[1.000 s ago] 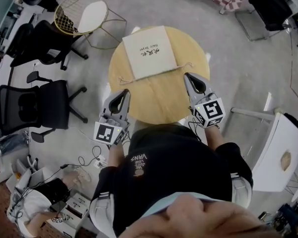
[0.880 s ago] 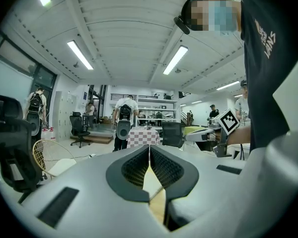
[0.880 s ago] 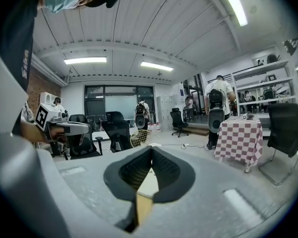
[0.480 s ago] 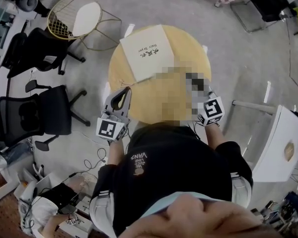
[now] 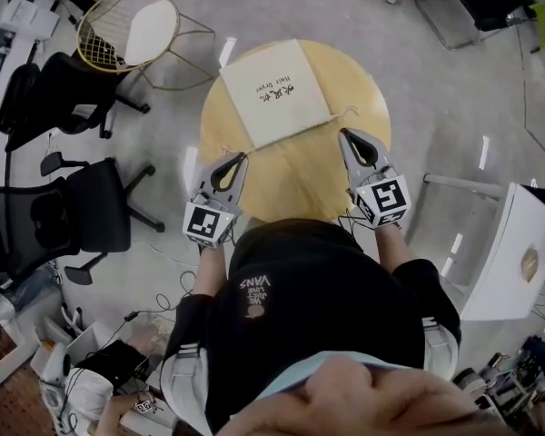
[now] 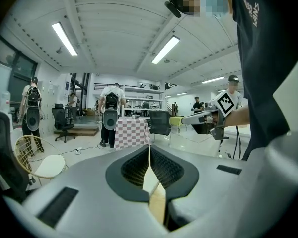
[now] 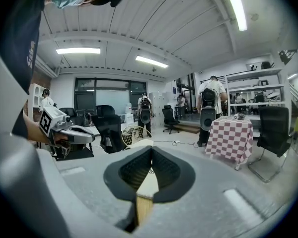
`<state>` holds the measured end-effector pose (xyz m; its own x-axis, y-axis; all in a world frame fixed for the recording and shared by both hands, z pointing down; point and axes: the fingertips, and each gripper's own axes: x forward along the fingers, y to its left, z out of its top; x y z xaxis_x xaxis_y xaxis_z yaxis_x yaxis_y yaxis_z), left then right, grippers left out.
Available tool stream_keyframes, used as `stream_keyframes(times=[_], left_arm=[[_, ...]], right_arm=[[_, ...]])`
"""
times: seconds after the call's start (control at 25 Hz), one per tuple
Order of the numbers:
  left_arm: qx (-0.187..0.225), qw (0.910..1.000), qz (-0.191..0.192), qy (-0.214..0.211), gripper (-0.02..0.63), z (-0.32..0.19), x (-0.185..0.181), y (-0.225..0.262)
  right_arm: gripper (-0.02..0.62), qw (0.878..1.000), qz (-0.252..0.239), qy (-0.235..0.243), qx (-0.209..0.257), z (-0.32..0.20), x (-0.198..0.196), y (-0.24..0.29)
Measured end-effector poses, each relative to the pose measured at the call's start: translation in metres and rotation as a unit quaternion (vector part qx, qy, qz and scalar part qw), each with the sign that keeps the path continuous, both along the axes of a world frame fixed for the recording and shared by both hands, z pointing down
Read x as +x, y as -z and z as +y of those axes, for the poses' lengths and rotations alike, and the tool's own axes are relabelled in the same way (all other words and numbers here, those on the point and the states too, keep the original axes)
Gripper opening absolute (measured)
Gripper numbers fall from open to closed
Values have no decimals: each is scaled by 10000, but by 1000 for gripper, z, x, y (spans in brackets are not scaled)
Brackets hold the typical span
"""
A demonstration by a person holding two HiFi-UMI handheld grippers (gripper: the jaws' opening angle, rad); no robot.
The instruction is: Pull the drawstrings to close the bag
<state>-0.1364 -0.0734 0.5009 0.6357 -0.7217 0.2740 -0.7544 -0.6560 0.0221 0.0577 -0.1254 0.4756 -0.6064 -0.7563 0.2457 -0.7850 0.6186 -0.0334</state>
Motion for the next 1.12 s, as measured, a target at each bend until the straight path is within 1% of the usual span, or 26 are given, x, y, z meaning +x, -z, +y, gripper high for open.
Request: stream_keyframes(times=[0.12, 0.2, 0.28, 0.52, 0.68, 0.8, 1.12], left_arm=[[-100, 9998, 59, -140, 9, -5, -4, -18], [-75, 9997, 30, -242, 9, -12, -8, -29], [-125, 9996, -16, -243, 9, -19, -11, -37], [-597, 9978, -111, -281, 9, -27, -14, -83], [-987, 9939, -377, -311, 9, -31, -16, -118], [-1234, 9901, -511, -436, 11, -30, -15, -142], [-1599, 9816, -819, -640, 11, -32, -14, -182]], right_arm=[[-2, 9999, 53, -100, -32, 1, -1, -3], [-2, 9998, 113, -160, -35, 0, -2, -7], [-2, 9996, 187, -203, -56, -1, -1, -11], [-2, 9989, 261, -356, -140, -2, 8, -17], [-2, 9986, 289, -388, -200, -2, 9, -22], [-2, 9986, 292, -373, -245, -4, 8, -25], [-2, 9982, 339, -353, -334, -6, 10, -33]])
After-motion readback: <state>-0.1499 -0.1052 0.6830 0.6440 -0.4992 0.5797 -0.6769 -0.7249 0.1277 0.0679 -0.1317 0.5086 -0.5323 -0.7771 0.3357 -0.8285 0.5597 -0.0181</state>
